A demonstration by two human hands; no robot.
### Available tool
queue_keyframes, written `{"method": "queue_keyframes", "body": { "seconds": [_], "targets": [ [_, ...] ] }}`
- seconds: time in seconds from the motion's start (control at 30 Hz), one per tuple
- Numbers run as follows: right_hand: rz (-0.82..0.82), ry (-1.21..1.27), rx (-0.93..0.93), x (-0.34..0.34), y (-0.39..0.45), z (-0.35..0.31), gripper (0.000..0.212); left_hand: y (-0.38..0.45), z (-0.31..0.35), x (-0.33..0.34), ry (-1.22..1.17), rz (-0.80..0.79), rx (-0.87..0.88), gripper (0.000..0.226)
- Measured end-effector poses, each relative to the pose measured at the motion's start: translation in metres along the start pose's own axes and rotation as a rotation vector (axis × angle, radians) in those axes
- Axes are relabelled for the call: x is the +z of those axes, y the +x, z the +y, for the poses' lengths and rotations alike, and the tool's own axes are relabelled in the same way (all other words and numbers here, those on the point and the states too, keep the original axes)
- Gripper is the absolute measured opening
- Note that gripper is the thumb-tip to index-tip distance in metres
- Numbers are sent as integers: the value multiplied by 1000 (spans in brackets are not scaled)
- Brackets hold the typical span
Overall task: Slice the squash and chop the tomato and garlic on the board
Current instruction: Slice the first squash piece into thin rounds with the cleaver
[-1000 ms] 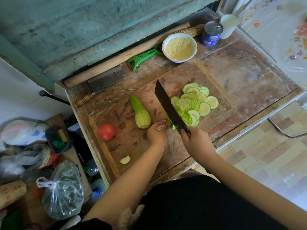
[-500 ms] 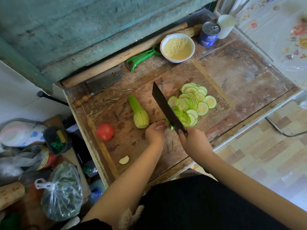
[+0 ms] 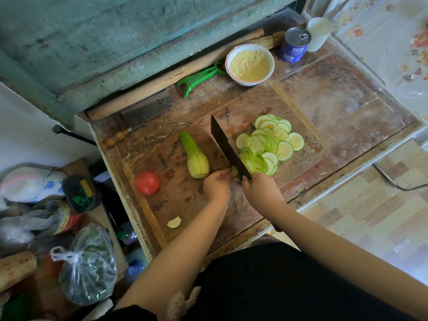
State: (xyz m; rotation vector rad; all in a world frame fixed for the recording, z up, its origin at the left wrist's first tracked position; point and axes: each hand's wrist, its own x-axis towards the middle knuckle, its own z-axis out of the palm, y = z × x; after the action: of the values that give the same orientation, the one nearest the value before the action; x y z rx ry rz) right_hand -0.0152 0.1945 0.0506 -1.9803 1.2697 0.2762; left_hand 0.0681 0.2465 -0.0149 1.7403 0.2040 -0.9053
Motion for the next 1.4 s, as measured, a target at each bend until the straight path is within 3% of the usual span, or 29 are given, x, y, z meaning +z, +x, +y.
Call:
{"method": "queue_keyframes", "body": {
  "seconds": [0.23, 0.37, 0.57, 1.4],
  "targets": [
    [31, 49, -19, -2, -2, 1, 30, -1, 3, 1, 39, 15, 24, 27],
    [72, 66, -54, -11, -12, 6, 33, 0, 3, 2, -58, 37, -48, 18],
    [84, 43, -78, -16, -19, 8, 32, 4, 1, 2, -22, 35, -57, 13],
    [44, 49, -41, -12, -18, 6, 33, 3, 0, 2, -7, 50, -14, 23]
  ]
}}
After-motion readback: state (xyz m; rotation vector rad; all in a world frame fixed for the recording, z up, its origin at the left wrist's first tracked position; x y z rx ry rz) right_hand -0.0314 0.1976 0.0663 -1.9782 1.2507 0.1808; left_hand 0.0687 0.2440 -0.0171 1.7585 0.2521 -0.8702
